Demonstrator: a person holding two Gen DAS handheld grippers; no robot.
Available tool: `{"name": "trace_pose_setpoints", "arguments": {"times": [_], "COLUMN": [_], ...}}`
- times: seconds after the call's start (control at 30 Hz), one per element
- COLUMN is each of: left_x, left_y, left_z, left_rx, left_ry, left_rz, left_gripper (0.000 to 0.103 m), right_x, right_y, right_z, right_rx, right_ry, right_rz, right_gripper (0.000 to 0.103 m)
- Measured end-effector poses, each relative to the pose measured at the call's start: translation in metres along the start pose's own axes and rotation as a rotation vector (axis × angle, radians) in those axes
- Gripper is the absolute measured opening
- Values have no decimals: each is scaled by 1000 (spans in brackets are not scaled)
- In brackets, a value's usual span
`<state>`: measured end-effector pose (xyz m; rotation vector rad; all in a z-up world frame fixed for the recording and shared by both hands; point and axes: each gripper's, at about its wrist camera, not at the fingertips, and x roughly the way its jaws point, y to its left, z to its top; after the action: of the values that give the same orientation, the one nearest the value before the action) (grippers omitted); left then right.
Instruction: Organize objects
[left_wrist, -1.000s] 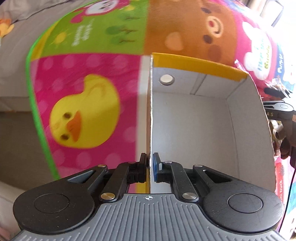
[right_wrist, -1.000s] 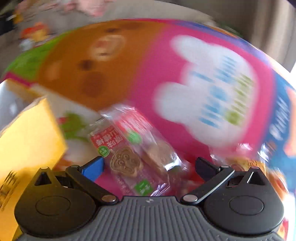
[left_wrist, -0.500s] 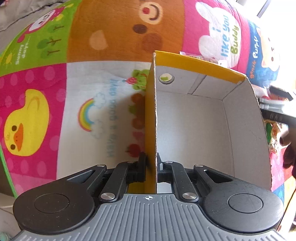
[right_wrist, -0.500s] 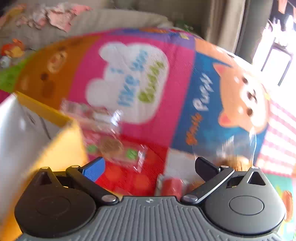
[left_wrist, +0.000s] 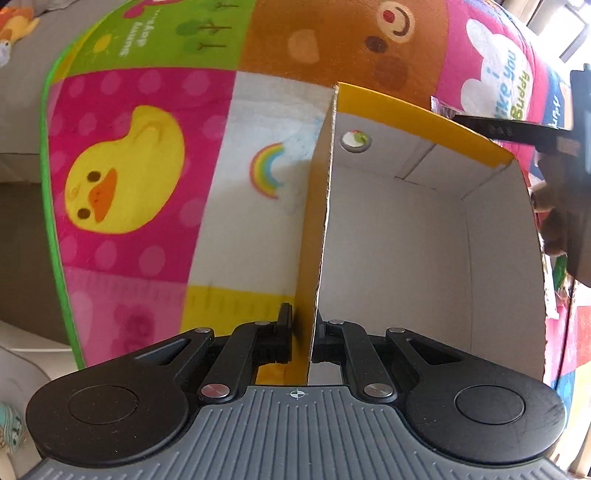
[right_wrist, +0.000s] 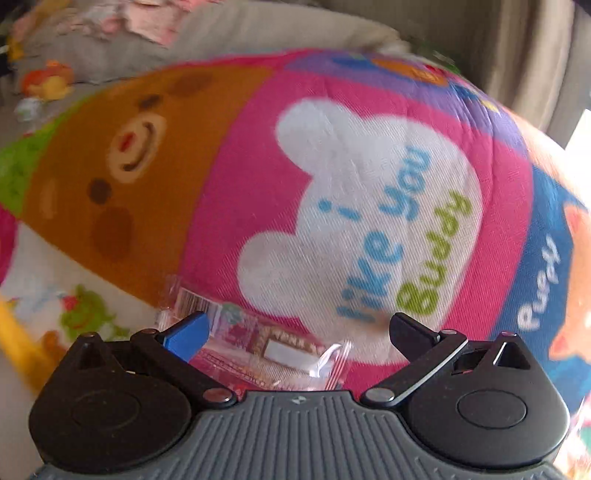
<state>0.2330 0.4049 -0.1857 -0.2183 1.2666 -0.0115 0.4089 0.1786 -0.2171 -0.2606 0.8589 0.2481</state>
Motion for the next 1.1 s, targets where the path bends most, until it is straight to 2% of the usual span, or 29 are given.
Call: {"name": "trace_pose_setpoints", "arguments": {"times": [0.07,0.1,0.17,0.37,0.4,0.47,0.57,0.67,0.73,0.8,0.9,1.1], "left_x": [-2,-3,0,-2,-2,0,-1,-2,-5,-7,-7,-2], "left_y": [0,0,3,1,-1,-3,-6,-4,-2,2,6,-1], "left_z": [-1,0,2,-5,-5,-4,-4,-4,-6,-7,-8,-5], "left_rx": [-6,-12,-25,-11,-7,-10,-25,-43,-47,-51,-70,-66], "left_ry": [-2,-3,-4,-11,-12,-10,-11,-8,-7,-6,-3,-7], "left_rz": [-2,-3,-9,-32,-37,-47,-48,-46,-37,-32,-38,-37], "left_gripper": [10,10,10,10,10,11,11,11,11,11,11,11], "right_x": [6,7,7,-24,-31,-41,-36,0,11,8,-4,-41], "right_y": [-4,-5,-3,-25,-27,-27,-16,-2,-2,-7,-18,-38], "right_z": [2,2,-4,-30,-30,-23,2,18,14,7,-10,-52], "right_rx": [93,101,29,-131,-137,-98,0,27,7,-3,-87,-283], "right_ry": [50,81,134,126,94,17,-39,42,77,90,129,126], "right_rz": [8,20,-5,-178,-171,-99,-60,-110,-105,-69,-35,-91], "right_gripper": [103,103,103,103,103,103,103,103,103,103,103,103]}}
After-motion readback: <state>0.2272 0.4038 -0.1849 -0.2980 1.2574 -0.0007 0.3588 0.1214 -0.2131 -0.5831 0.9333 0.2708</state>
